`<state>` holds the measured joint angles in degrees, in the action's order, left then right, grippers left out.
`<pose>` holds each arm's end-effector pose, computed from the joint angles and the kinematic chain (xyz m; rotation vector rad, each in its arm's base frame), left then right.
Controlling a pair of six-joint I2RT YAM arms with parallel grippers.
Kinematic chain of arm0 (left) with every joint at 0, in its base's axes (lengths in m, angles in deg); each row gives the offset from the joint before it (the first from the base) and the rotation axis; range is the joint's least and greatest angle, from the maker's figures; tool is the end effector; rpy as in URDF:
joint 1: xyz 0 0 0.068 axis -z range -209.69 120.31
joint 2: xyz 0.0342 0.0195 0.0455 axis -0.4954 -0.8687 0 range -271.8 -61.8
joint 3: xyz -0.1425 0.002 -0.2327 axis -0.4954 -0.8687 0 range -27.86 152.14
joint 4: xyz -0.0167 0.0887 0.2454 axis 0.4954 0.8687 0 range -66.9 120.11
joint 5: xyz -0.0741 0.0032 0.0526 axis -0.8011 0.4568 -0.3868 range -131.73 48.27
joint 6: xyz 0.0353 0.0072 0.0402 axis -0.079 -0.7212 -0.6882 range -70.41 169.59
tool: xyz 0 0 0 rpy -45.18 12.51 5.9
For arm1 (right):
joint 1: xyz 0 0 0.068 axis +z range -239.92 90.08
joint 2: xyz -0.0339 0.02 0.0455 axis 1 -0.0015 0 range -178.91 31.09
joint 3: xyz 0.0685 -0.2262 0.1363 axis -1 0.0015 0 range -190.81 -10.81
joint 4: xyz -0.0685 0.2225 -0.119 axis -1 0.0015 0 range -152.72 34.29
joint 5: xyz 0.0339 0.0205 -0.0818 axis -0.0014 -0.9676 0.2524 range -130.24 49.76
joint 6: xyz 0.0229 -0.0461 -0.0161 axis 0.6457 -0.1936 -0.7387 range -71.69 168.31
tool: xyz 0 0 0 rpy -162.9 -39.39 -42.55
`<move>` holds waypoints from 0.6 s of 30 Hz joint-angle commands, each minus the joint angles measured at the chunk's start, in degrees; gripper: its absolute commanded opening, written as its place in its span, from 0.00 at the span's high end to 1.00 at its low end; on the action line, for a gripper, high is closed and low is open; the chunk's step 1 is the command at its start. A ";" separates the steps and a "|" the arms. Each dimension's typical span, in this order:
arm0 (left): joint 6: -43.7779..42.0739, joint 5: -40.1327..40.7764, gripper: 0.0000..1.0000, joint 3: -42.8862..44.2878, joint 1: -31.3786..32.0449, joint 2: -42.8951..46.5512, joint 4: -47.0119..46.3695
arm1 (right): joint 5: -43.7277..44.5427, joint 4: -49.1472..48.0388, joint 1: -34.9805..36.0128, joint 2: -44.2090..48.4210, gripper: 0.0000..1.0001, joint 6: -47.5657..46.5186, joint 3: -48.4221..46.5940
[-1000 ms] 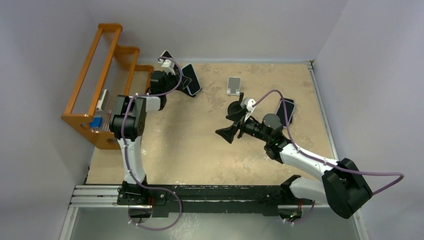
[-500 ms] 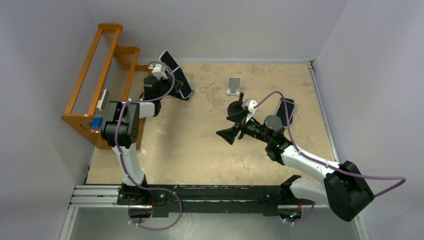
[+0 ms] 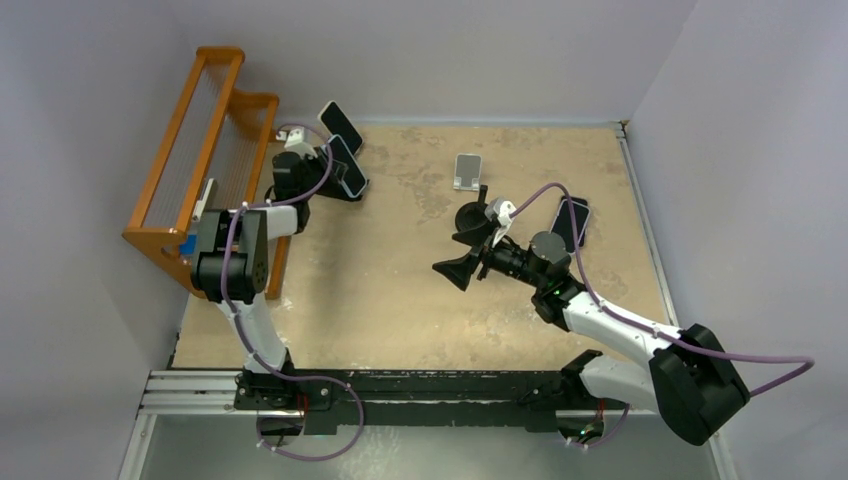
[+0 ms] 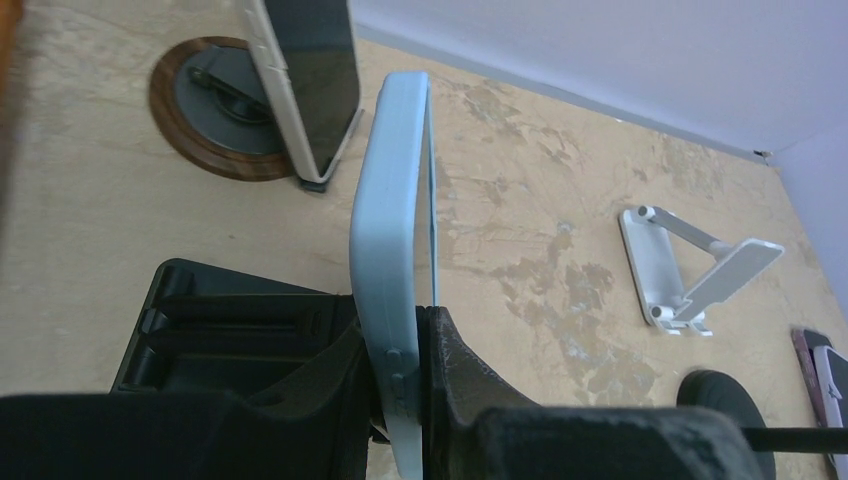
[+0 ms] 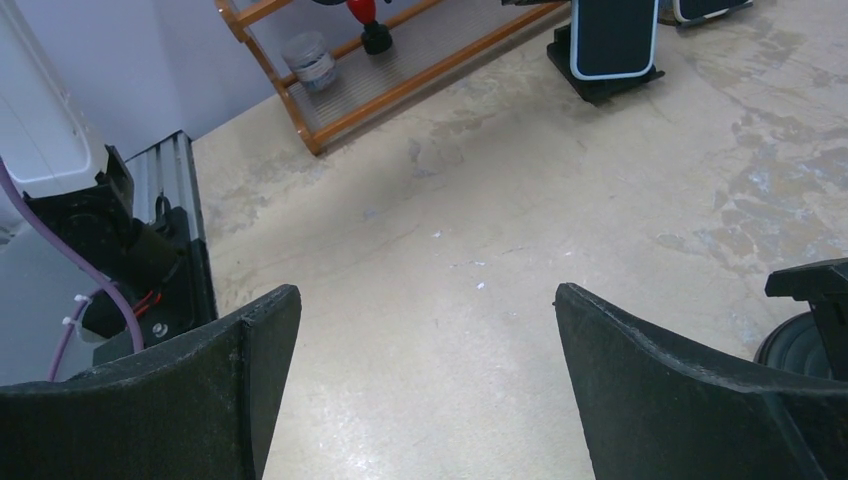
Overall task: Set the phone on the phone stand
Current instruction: Move the phone stand with the phone to the center of the board.
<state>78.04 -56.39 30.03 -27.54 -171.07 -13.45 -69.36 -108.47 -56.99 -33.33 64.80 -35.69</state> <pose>0.4112 -0.0246 0.1808 -0.2432 1.8484 -0.6069 0.1899 0.1437 0.2533 -0.6477 1.4301 1.0584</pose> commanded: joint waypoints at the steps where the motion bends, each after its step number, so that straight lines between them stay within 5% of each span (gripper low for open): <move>1: -0.35 5.62 1.00 -1.81 -5.64 0.34 8.00 | -1.53 -3.13 -0.22 0.68 0.01 0.43 -0.34; 18: -4.10 -5.30 1.00 1.09 -7.43 -3.31 3.32 | -1.63 -3.14 -0.22 -0.44 0.01 0.34 -0.96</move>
<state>76.03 -61.55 30.78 -32.66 -171.79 -13.69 -69.91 -108.56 -56.99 -33.46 65.00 -35.69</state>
